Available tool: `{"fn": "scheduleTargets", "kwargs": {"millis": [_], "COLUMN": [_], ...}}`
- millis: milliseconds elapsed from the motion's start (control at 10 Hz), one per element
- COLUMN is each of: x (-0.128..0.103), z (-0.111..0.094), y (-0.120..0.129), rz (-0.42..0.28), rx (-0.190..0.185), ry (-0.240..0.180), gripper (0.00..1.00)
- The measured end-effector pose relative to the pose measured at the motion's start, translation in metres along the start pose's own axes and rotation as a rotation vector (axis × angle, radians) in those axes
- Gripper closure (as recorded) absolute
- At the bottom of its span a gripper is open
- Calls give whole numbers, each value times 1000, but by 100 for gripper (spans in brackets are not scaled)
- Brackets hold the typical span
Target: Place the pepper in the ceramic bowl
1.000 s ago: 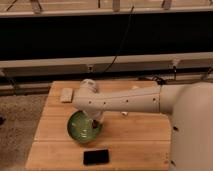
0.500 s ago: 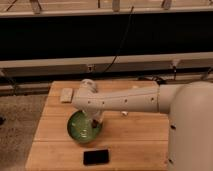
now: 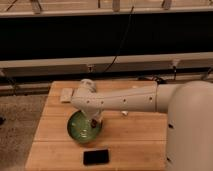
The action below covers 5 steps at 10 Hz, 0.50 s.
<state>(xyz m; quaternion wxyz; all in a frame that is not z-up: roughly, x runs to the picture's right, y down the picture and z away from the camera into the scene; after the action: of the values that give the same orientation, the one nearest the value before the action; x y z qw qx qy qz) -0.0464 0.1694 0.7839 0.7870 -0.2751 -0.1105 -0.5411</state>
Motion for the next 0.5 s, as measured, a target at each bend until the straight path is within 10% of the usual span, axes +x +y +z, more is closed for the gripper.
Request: {"fn": "scheduleTargets", "kwargs": {"millis": [500], "x": [0], "z": [1], "y": [-4], "rz": [-14], "rx": [0], "ry": [-2], "gripper": [57]}}
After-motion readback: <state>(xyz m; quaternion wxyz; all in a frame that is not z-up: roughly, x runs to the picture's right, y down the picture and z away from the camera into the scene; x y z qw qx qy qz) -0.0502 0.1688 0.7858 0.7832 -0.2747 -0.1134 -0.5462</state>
